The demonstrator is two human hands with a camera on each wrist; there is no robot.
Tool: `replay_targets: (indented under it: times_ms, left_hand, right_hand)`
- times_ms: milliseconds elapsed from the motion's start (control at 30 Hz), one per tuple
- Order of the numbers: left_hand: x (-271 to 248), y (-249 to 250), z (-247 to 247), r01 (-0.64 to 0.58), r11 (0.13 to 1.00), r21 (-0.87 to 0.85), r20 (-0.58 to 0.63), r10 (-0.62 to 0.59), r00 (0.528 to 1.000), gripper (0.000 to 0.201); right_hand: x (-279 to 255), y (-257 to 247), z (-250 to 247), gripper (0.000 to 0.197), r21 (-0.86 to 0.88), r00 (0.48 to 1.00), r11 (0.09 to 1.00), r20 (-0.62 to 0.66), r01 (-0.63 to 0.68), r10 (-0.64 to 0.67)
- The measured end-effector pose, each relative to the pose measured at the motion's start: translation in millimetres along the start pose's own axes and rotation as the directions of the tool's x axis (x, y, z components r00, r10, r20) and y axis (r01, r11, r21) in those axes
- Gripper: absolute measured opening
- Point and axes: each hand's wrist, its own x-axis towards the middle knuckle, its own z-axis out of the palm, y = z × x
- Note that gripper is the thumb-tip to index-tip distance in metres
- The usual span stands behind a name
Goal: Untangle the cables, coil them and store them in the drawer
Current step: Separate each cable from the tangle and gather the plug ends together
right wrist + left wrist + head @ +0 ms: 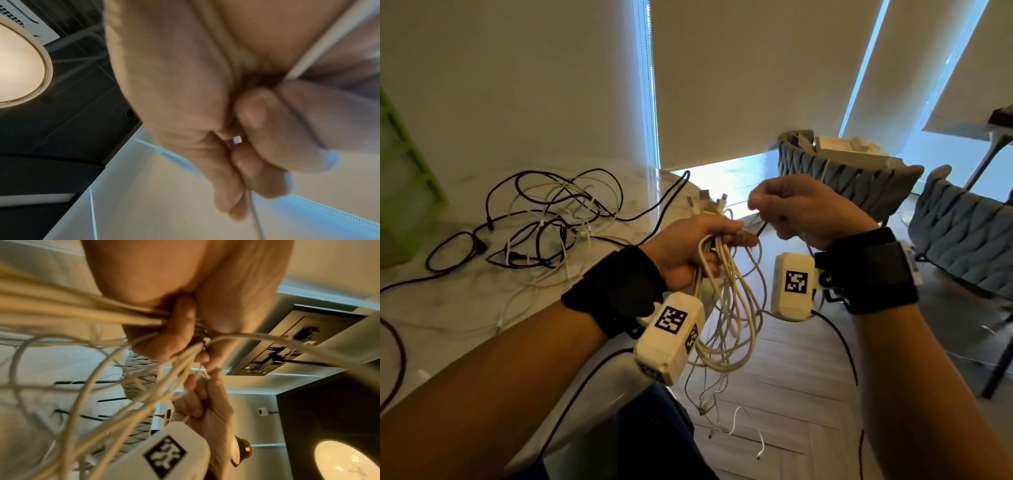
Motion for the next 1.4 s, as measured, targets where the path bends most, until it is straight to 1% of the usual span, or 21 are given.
replay_targets:
  times_ms: [67, 133, 200, 367, 467, 533, 600, 633, 667, 700, 800, 867, 933, 967, 1000, 1033, 1067, 1133, 1233, 1300, 1400]
  left_hand:
    - [2, 4, 0, -0.056, 0.998, 0.042, -0.151, 0.062, 0.987, 0.014]
    - [5, 9, -7, -0.101, 0.981, 0.164, -0.31, 0.148, 0.939, 0.007]
    - [7, 16, -21, -0.138, 0.969, 0.205, -0.407, 0.212, 0.888, 0.013]
    - [6, 24, -49, -0.187, 0.972, 0.143, -0.432, 0.231, 0.872, 0.017]
    - [4, 33, -61, -0.207, 0.97, 0.13, -0.458, 0.244, 0.855, 0.008]
    - [2, 39, -70, -0.208, 0.972, 0.106, -0.461, 0.234, 0.856, 0.018]
    - [1, 42, -73, -0.21, 0.973, 0.095, -0.458, 0.23, 0.859, 0.025]
    - [0, 43, -74, -0.21, 0.974, 0.079, -0.46, 0.223, 0.859, 0.028]
    - [0, 43, -72, -0.211, 0.976, 0.049, -0.464, 0.209, 0.861, 0.03]
    - [-1, 44, -70, -0.216, 0.976, 0.006, -0.465, 0.194, 0.864, 0.031]
    - [-1, 42, -66, -0.234, 0.967, -0.098, -0.468, 0.162, 0.869, 0.027]
    - [3, 37, -66, -0.22, 0.97, -0.1, -0.473, 0.148, 0.868, 0.024]
    - [9, 31, -65, -0.175, 0.983, -0.061, -0.491, 0.123, 0.862, 0.02]
    - [12, 29, -64, -0.154, 0.987, -0.043, -0.51, 0.111, 0.853, 0.017]
    - [14, 28, -62, -0.146, 0.989, -0.036, -0.539, 0.104, 0.836, 0.014]
    - [16, 29, -61, -0.156, 0.987, -0.045, -0.572, 0.103, 0.814, 0.011]
    - [17, 31, -62, -0.179, 0.982, -0.065, -0.604, 0.104, 0.79, 0.012]
    - [17, 36, -66, -0.235, 0.965, -0.117, -0.648, 0.105, 0.754, 0.021]
    - [16, 41, -78, -0.277, 0.946, -0.17, -0.679, 0.091, 0.728, 0.029]
    - [13, 41, -87, -0.308, 0.937, -0.164, -0.72, 0.099, 0.687, 0.03]
    - [5, 45, -98, -0.378, 0.915, -0.144, -0.758, 0.143, 0.636, 0.034]
  right_hand:
    - [4, 3, 2, 0.016, 0.065, 0.998, 0.998, -0.067, -0.002, 0.006]
    - [3, 6, 0, 0.012, 0.041, 0.996, 0.999, -0.082, 0.026, -0.022]
    - [-1, 7, -8, 0.01, 0.039, 0.999, 0.999, -0.043, 0.023, -0.022]
    - [-14, 14, -26, 0.015, -0.018, 0.998, 0.998, 0.022, -0.058, 0.058]
    - [-18, 30, -36, 0.012, -0.273, 0.992, 0.96, -0.122, -0.07, 0.038]
    - [-13, 56, -45, 0.012, -0.358, 0.927, 0.929, -0.372, -0.098, -0.046]
    - [-9, 86, -51, 0.012, -0.145, 0.768, 0.98, -0.64, -0.136, 0.012]
    - [-7, 98, -51, 0.011, -0.009, 0.697, 0.991, -0.712, -0.137, 0.09]
    - [-6, 109, -51, 0.009, 0.085, 0.67, 0.986, -0.725, -0.147, 0.162]
    - [-6, 117, -50, 0.008, 0.12, 0.698, 0.976, -0.683, -0.183, 0.215]
    - [-15, 114, -39, 0.011, 0.052, 0.884, 0.957, -0.372, -0.286, 0.284]
    - [-20, 101, -37, 0.021, 0.087, 0.918, 0.963, -0.291, -0.255, 0.269]
    - [-24, 84, -42, 0.018, 0.382, 0.896, 0.922, -0.386, -0.062, 0.22]
    - [-26, 75, -48, 0.013, 0.581, 0.887, 0.81, -0.41, 0.076, 0.211]
    - [-29, 68, -56, 0.01, 0.742, 0.892, 0.641, -0.406, 0.195, 0.198]
    - [-32, 63, -65, 0.012, 0.833, 0.903, 0.48, -0.394, 0.274, 0.169]
    - [-34, 60, -73, 0.015, 0.872, 0.908, 0.37, -0.394, 0.321, 0.141]
    - [-38, 59, -86, 0.014, 0.883, 0.897, 0.274, -0.425, 0.382, 0.119]
    - [-44, 70, -104, 0.008, 0.883, 0.873, 0.206, -0.458, 0.423, 0.169]
    - [-49, 84, -113, 0.012, 0.886, 0.864, 0.212, -0.454, 0.411, 0.219]
    - [-55, 98, -108, 0.023, 0.862, 0.864, 0.407, -0.428, 0.301, 0.267]
